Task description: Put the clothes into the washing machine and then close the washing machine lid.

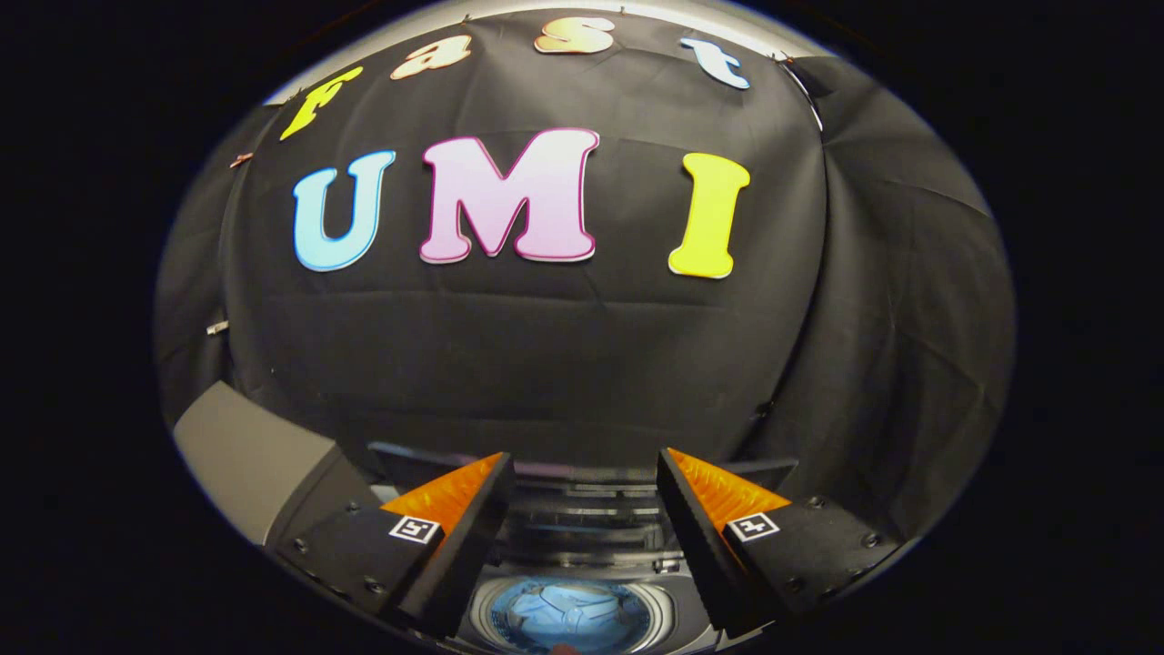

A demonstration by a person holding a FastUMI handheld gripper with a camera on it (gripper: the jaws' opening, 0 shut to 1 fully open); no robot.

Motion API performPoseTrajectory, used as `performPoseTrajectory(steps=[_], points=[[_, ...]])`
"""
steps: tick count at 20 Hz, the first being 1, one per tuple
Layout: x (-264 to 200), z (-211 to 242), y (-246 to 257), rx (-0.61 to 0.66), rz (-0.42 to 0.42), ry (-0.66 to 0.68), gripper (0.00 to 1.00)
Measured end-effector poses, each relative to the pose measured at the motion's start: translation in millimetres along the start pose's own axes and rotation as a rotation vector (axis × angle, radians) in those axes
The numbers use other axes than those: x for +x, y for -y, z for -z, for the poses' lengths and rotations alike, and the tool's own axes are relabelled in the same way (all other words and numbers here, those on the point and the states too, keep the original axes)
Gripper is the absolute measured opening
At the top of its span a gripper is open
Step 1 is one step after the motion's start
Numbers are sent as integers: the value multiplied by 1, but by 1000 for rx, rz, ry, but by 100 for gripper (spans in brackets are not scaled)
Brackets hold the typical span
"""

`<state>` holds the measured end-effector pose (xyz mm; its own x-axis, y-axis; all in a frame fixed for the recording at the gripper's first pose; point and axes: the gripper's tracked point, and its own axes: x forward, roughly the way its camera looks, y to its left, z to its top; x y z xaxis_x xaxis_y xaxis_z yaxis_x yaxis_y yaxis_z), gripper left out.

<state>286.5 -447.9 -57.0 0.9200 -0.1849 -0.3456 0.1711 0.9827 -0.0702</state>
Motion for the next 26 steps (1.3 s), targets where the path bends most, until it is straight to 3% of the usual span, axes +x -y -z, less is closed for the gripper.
performPoseTrajectory(steps=[10, 11, 26], points=[[55, 26, 0, 52, -16, -107, 99], [50, 22, -2, 94, -14, -113, 98], [6, 40, 5, 63, -2, -54, 100]])
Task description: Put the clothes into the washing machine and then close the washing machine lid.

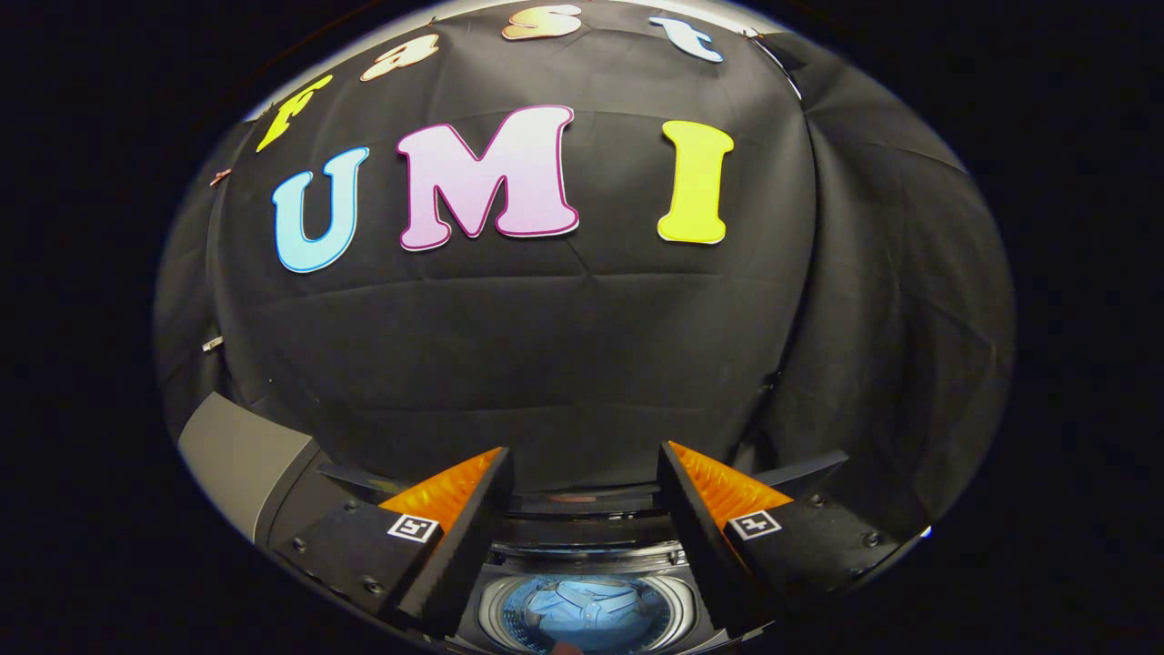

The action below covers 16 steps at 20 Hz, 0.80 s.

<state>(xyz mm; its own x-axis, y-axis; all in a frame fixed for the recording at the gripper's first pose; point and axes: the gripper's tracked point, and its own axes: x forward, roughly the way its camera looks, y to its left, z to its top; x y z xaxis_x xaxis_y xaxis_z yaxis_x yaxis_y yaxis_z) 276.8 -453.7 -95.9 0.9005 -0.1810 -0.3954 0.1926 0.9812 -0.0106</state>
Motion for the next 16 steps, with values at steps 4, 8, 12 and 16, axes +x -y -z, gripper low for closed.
performPoseTrajectory(steps=[4, 8, 12, 16], points=[[-10, 6, 1, 0, 2, -5, 100], [-22, 12, 1, 3, 5, 12, 100], [-34, 19, 2, 6, 7, 17, 100], [-45, 24, 2, 8, 4, 54, 100]])
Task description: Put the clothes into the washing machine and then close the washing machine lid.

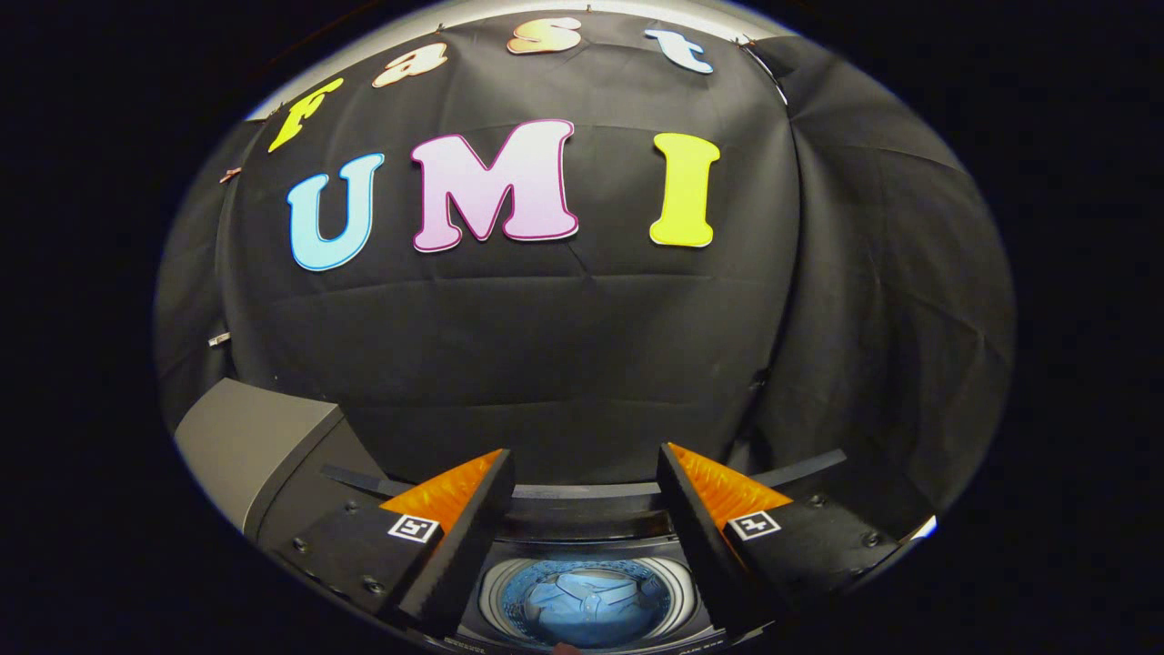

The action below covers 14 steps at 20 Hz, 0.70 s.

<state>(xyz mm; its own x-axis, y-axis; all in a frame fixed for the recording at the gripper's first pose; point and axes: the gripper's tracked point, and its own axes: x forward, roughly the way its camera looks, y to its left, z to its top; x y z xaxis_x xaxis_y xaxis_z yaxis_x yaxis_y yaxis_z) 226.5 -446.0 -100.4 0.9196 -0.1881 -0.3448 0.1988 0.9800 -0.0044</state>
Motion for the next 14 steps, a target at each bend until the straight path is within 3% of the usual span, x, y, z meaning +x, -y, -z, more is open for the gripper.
performPoseTrajectory(steps=[11, 14], points=[[-14, 18, 0, 9, 4, 9, 99], [-11, 59, -2, 23, -5, -109, 98]])
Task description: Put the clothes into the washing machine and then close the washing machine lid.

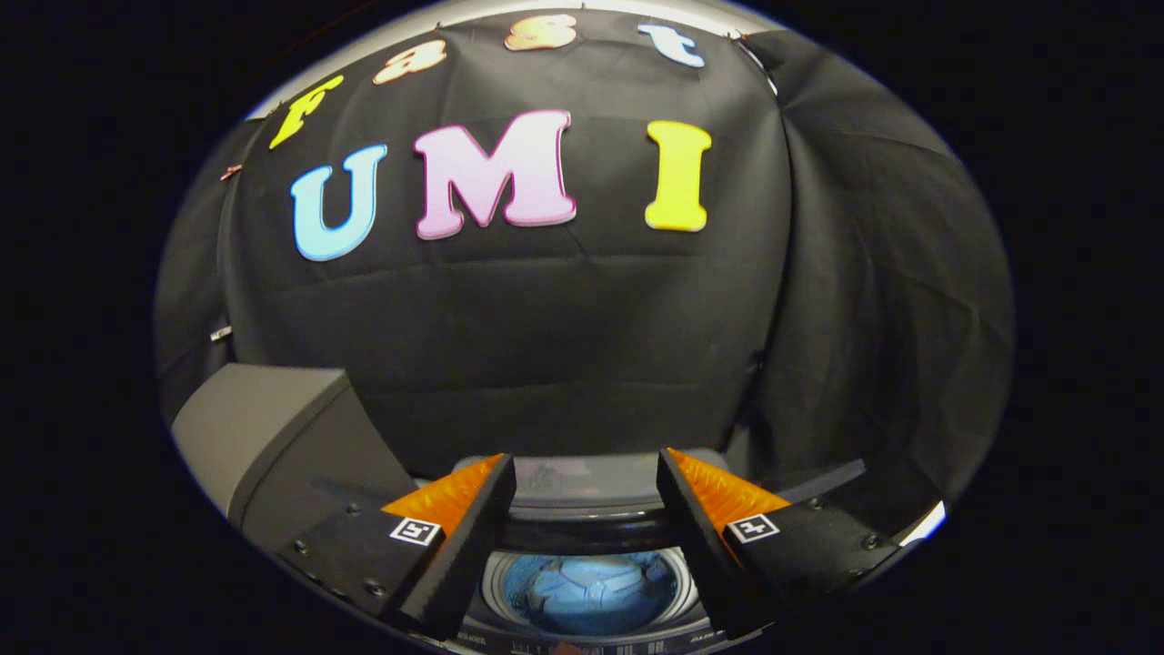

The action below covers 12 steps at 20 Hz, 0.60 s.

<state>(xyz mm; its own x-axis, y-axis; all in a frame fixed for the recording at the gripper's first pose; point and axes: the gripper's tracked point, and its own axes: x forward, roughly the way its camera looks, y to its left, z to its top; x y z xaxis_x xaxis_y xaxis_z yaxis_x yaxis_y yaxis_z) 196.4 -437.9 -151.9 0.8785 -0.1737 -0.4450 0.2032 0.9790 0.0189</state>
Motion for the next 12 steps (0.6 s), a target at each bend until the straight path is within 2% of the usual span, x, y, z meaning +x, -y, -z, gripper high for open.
performPoseTrajectory(steps=[4, 7, 12], points=[[3, 74, 9, 93, 24, -110, 99], [-3, 107, 22, 113, 48, -154, 98], [-2, 127, 25, 76, 50, -198, 99]])
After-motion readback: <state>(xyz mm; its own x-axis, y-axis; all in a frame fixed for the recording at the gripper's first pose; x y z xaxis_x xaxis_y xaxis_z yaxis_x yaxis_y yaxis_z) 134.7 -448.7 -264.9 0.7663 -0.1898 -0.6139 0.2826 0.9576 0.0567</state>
